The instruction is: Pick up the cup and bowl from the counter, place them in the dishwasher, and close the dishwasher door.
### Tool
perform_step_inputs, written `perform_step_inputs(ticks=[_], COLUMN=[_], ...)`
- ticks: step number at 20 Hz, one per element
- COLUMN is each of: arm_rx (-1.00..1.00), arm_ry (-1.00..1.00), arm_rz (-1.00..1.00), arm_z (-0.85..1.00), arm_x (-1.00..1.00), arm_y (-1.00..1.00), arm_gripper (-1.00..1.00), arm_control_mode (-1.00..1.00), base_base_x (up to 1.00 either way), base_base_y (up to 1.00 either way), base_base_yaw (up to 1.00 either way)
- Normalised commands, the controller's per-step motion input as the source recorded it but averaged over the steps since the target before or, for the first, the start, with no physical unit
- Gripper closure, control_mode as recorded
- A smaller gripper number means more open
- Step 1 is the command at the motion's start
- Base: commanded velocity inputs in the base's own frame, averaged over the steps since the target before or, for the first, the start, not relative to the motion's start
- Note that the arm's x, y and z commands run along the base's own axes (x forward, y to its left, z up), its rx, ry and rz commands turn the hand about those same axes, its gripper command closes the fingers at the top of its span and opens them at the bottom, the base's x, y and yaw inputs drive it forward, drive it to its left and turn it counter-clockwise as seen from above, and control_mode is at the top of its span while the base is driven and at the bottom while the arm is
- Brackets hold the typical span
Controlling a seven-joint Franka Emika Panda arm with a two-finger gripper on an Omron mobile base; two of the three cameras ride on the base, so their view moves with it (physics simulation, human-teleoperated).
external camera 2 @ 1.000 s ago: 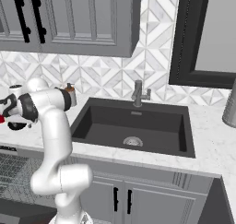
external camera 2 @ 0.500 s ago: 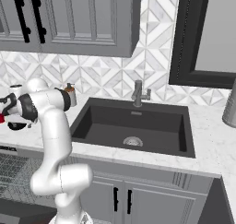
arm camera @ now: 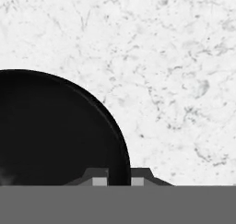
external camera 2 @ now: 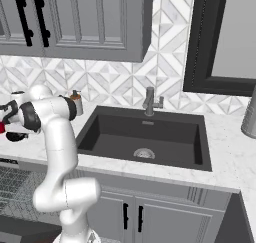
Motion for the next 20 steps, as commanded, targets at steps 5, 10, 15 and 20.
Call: perform_step_inputs(ticks=[5, 10, 15, 20], arm_rx=[0.01, 0.12, 0.17, 0.16], arm_ry=[-0.02, -0.18, -0.23, -0.2], arm_rz=[0.0, 0.0, 0.0, 0.0], arm_z=[0.0, 0.0, 0.0, 0.0], arm_x=[-0.36, -1.0, -1.0, -1.0], arm_y=[-0.08, -0.48, -0.58, -0.5], arm_gripper=[1.0, 1.0, 1.0, 1.0], arm_control_mode=[-1.0, -1.0, -1.0, -1.0], base_base_x=[0.0, 0.0, 0.0, 0.0], base_base_y=[0.0, 0.0, 0.0, 0.0], base_base_yaw=[0.0, 0.0, 0.0, 0.0])
